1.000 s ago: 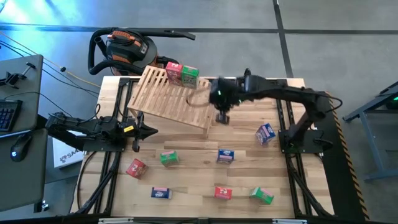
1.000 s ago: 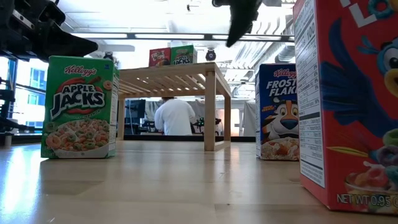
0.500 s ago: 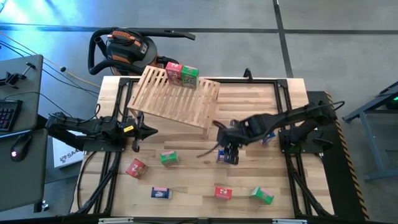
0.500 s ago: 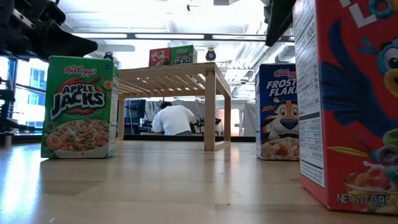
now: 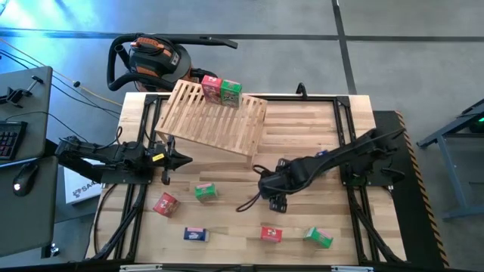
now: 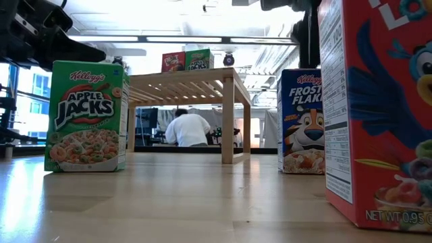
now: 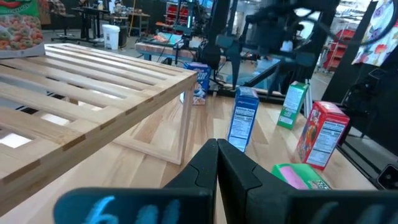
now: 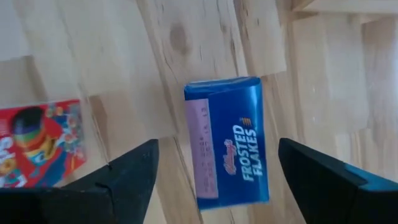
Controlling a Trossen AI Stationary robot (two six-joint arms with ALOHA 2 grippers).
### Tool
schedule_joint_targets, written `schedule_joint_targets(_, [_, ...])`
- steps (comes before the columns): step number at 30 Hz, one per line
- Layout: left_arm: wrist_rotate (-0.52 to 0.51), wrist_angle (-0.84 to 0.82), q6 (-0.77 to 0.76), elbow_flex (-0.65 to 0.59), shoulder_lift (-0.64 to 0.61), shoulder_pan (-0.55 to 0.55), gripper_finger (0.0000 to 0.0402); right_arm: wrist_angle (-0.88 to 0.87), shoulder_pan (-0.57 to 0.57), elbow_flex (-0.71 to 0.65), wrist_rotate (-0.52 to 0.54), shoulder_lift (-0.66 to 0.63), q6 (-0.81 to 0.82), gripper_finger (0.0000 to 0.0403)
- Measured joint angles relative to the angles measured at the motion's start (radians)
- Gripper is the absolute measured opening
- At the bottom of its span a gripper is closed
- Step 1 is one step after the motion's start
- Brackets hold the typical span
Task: Stack cereal on shelf
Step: Put the middle blue cereal box on the shelf
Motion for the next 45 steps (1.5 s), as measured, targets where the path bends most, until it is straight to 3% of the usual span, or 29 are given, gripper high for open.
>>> schedule_joint_targets(7, [0.0, -0.004, 0.008, 0.0, 0.0, 0.0, 0.0, 0.008, -0.022, 0.0, -0.011, 0.049, -0.024, 0.0294])
schedule_joint_targets(21, [0.0, -0.005, 0.016, 0.0, 0.0, 0.0, 0.0, 0.033, -0.071, 0.031, -0.118, 0.076, -0.074, 0.016])
schedule_joint_targets(28, [-0.008, -0.005, 0.017, 0.0, 0.0, 0.0, 0.0, -0.169, -0.121, 0.27, -0.148, 0.075, -0.193, 0.0148])
schedule_joint_targets(37, [-0.016, -0.005, 0.017, 0.0, 0.0, 0.0, 0.0, -0.36, -0.293, 0.665, 0.055, 0.073, -0.458, 0.0154])
schedule_joint_targets(45, [-0.018, -0.005, 0.016, 0.0, 0.0, 0.0, 0.0, -0.297, -0.578, 0.734, 0.055, 0.073, -0.682, 0.0154])
